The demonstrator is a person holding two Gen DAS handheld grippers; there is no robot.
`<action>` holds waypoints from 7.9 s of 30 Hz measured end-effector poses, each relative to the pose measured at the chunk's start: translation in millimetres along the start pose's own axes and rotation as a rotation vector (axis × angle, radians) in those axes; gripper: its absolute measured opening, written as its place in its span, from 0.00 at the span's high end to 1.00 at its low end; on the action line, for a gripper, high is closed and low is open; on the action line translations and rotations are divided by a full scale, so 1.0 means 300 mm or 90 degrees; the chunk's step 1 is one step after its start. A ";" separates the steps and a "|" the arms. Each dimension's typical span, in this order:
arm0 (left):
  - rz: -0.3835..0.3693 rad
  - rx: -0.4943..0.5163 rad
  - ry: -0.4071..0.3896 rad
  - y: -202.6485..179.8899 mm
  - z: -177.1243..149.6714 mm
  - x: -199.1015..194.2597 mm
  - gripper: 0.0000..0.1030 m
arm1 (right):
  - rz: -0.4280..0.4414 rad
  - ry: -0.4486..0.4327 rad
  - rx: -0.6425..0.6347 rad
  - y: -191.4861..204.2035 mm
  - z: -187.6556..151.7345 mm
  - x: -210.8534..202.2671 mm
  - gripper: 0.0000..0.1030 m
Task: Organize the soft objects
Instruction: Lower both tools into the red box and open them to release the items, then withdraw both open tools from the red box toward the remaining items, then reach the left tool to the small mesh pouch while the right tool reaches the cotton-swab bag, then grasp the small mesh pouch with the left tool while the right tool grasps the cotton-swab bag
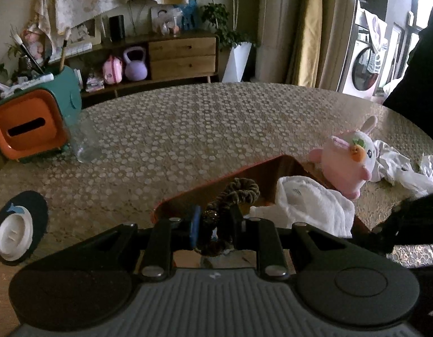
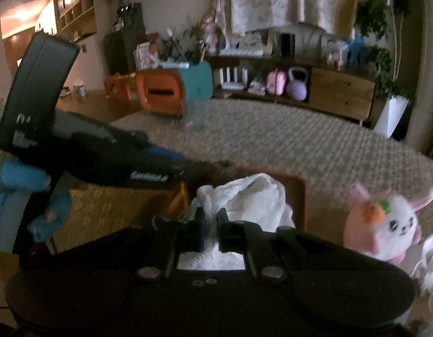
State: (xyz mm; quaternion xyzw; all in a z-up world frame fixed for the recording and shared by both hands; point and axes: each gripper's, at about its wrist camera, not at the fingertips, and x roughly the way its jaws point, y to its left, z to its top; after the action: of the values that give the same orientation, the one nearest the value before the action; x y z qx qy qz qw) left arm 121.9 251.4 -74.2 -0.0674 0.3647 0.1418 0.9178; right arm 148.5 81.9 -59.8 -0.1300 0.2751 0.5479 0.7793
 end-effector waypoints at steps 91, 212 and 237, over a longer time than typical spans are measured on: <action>-0.216 0.028 -0.099 -0.562 0.040 -0.336 0.02 | -0.150 -0.109 0.158 -0.220 -0.230 -0.702 0.03; -0.250 0.160 0.033 -0.906 -0.147 0.163 0.30 | -0.319 -0.028 0.213 -0.598 -0.584 -0.703 0.64; -0.234 0.232 0.009 -0.946 -0.156 0.240 0.88 | -0.303 -0.004 0.227 -0.620 -0.593 -0.639 0.64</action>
State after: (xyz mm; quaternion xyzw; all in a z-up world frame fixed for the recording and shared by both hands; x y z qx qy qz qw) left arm 229.1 -13.7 -152.0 0.0329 0.3720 -0.0960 0.9227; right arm 222.1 -225.8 -113.6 -0.0500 0.3263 0.2928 0.8974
